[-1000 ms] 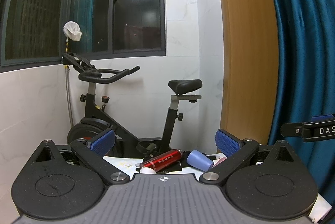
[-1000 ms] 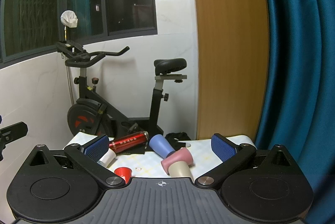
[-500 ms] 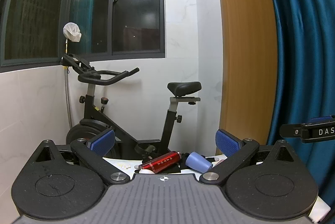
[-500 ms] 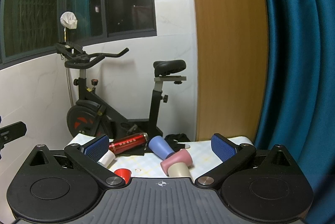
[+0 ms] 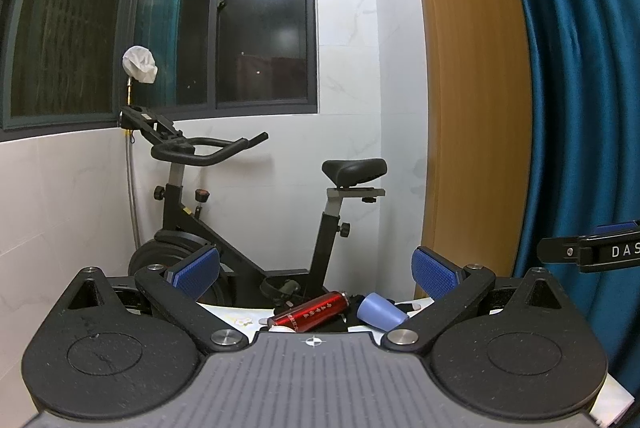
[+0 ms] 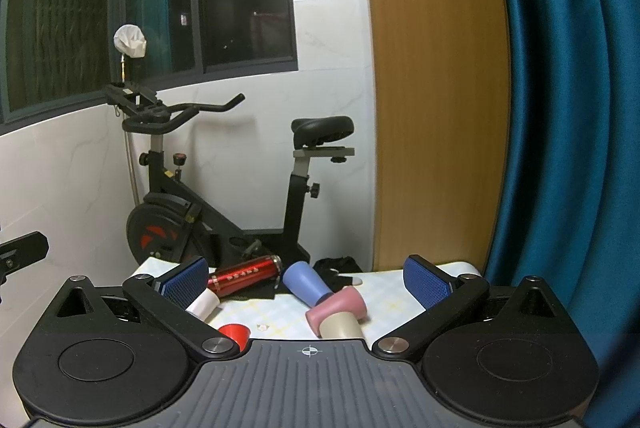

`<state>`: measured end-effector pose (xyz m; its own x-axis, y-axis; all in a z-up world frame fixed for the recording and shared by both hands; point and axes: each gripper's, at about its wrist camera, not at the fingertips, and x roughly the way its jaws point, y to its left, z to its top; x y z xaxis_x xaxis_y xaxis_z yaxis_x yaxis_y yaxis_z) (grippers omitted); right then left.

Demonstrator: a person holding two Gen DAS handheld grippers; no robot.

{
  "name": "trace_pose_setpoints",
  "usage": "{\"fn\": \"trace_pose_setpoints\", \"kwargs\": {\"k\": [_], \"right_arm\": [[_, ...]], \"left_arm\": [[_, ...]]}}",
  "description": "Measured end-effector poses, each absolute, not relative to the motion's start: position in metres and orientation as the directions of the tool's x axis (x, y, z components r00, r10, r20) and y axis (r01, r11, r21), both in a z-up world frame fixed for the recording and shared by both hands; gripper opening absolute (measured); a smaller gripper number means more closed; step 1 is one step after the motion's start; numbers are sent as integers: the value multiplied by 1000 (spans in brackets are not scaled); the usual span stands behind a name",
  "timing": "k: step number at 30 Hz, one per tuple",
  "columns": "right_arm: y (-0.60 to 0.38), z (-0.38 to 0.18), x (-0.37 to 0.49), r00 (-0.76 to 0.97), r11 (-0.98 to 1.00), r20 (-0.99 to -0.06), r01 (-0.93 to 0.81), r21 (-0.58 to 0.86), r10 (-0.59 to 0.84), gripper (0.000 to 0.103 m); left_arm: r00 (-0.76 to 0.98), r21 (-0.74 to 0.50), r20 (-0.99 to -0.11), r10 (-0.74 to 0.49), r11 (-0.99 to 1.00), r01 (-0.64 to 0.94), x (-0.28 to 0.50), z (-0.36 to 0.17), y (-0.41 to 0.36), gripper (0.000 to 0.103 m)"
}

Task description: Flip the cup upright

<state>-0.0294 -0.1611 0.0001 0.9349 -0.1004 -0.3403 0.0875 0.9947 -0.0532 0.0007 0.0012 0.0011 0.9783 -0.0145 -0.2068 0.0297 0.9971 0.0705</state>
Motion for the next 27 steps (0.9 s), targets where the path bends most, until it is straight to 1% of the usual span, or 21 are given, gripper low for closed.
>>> {"fn": "trace_pose_setpoints", "kwargs": {"k": [21,27], "right_arm": [[-161,-1,-31,934,994,-341,92,-52,-104,103],[-164,-2,-28,929,994,-353,100,-51,-112,103]], "left_arm": [[979,66,-203,12,998,2,1,3,1,103],[971,15,-236,31,999,-29,3,-1,11,103]]}}
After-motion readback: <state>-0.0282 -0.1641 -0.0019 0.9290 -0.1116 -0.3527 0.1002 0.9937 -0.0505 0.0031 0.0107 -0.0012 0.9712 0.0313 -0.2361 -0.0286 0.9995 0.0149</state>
